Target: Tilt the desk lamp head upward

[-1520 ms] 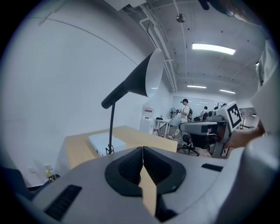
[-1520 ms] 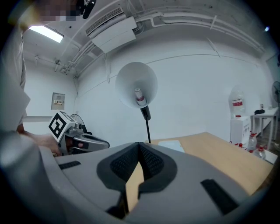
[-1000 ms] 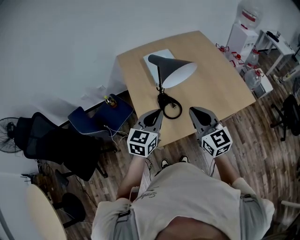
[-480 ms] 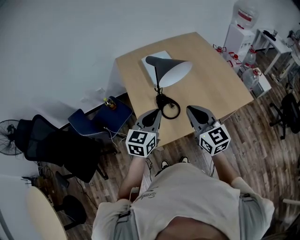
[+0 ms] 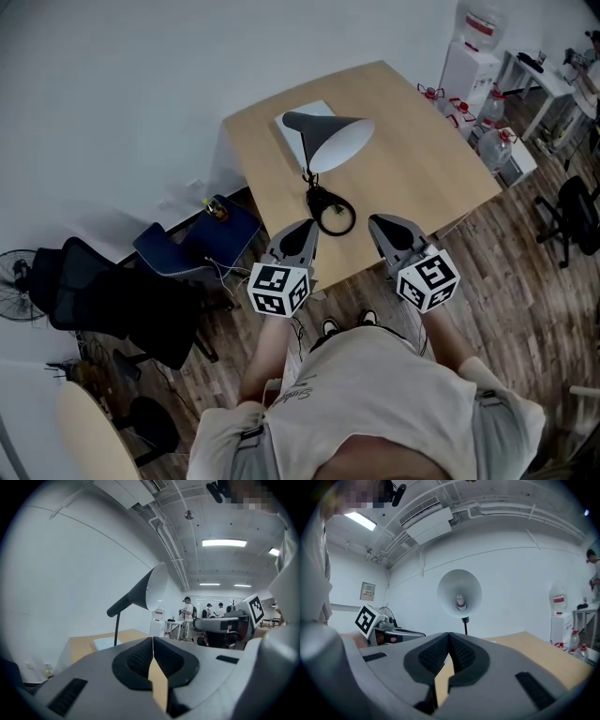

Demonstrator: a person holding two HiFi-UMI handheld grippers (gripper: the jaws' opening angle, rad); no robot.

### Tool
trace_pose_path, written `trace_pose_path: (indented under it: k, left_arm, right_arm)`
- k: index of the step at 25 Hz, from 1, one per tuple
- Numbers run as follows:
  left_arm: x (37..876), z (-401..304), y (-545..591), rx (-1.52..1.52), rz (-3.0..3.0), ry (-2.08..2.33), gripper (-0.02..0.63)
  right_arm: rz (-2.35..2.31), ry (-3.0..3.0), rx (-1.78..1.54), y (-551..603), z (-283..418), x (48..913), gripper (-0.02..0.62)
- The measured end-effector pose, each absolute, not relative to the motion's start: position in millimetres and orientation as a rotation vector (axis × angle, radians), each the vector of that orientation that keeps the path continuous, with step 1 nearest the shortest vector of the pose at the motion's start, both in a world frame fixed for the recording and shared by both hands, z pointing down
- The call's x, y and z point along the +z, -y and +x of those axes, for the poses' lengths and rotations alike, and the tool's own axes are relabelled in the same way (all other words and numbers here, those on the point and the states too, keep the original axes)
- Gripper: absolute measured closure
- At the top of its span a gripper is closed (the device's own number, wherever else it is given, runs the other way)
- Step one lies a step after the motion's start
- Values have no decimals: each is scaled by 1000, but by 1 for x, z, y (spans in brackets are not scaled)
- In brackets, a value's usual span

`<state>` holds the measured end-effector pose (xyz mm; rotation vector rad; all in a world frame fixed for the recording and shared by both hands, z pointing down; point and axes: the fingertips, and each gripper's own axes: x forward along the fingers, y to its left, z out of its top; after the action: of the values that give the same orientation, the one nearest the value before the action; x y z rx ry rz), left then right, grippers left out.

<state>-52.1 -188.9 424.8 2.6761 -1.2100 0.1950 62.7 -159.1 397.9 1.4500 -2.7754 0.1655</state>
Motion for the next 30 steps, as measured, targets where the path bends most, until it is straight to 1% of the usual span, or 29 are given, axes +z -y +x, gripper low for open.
trace_pose_path:
  k: [16, 30]
  left_arm:
    - [433, -53, 196, 181, 2676, 1181, 591]
    - [442, -49, 202, 193, 2683, 1121, 591]
  right_arm:
    - [1455, 2752, 95, 168, 56, 398, 600]
    - [1449, 2740, 163, 175, 47, 414, 600]
